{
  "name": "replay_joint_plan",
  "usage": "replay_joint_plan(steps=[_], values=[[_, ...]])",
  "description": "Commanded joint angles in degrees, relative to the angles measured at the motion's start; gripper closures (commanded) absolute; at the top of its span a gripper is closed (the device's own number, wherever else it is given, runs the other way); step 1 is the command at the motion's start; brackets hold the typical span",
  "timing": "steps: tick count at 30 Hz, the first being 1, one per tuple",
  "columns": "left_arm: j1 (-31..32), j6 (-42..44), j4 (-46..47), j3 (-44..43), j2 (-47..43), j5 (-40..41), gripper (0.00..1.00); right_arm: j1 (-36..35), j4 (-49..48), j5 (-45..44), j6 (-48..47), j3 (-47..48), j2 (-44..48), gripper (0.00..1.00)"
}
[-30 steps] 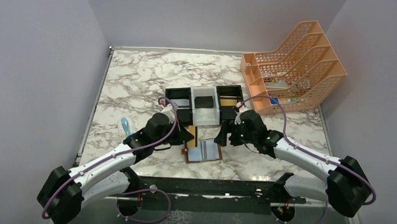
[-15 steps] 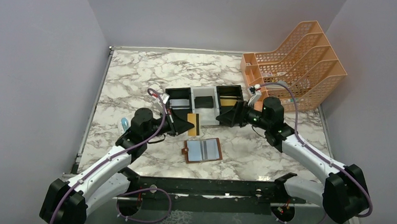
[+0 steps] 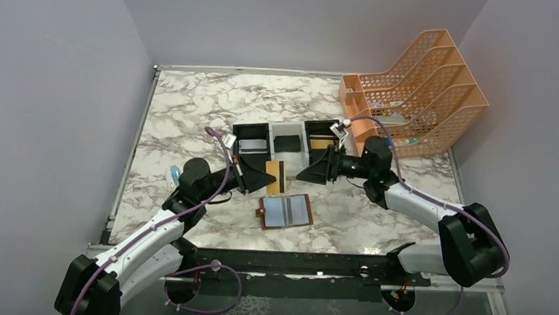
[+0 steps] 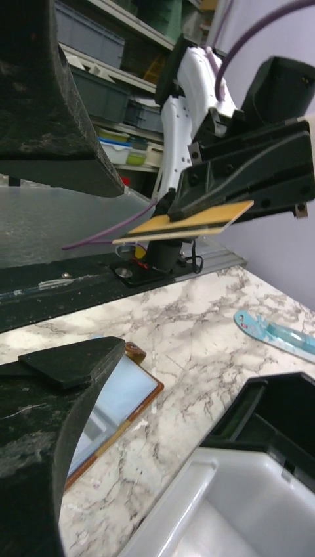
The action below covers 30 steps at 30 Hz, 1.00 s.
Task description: Take the credit cards out of the card holder
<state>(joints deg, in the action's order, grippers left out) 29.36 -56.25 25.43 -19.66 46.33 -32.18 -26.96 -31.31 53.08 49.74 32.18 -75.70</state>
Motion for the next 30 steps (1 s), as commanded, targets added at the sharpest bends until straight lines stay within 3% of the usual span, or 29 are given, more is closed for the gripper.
replay_joint_plan(steps=[1,20,30], values=[[-0.19,-0.83,3.95,0.82,0.87,-2.68,1.00,-1.77,-5.66,3.25,2.03,1.13,-0.55,0.23],[-0.01,-4.37,7.82,2.77,1.63,-5.32,1.00,-6.97,-16.50,4.32,10.41,3.42,-8.28,0.45],[0.45,-5.05,8.40,2.93,1.61,-4.83,1.00,-8.88,-25.19,3.69,16.65,3.30,-11.55,0.64]])
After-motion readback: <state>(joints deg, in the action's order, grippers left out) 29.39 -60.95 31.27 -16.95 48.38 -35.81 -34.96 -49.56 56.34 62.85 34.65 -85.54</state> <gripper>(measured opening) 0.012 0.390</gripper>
